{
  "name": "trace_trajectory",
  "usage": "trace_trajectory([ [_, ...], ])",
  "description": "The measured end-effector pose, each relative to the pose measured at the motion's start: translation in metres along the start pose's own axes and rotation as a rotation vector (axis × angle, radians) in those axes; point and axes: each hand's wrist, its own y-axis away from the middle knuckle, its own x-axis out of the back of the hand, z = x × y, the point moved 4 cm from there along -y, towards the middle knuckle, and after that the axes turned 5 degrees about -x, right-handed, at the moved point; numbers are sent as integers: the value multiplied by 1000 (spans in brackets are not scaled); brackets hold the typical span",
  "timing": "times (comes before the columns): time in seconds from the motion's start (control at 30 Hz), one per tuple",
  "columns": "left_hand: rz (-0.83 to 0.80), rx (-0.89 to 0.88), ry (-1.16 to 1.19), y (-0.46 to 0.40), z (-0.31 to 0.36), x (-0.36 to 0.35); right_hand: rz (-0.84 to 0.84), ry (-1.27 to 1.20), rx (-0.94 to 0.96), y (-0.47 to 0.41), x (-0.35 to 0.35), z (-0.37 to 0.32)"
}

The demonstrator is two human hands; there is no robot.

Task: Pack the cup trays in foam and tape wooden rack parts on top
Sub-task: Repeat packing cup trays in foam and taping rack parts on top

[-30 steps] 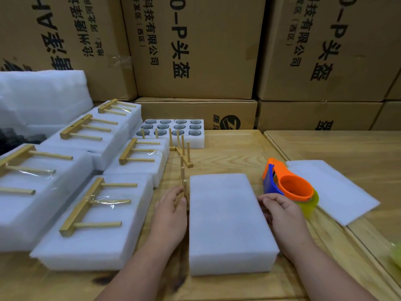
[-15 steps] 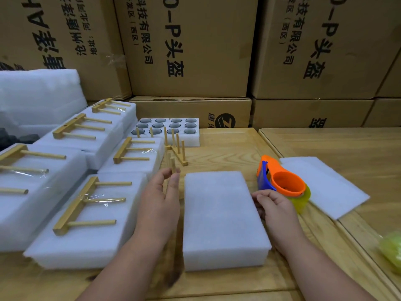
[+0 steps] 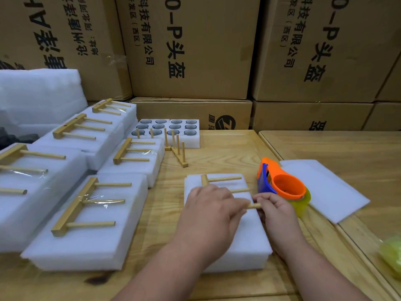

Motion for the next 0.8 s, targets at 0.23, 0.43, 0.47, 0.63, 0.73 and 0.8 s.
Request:
trace_trajectory([
  [0.23,75,270,307,12,-25,-1,-29,17,9,2,-1,-2],
  [0.43,208,1034,1197,40,-78,-30,-60,46,42,6,-2,-5],
  [0.47,219,1102,1383,43,-78,-41,-64,49,46,7,-2,-6],
  [0.63,216,1086,1535,45,-77,-58,-26,27,49,4,0,-5],
  [0.73,191,998,1650,38,-70,-58,16,0,36,1,2,-2],
  [0.8,257,943,1707,36,-66,-55,29,-7,28,0,3,0],
])
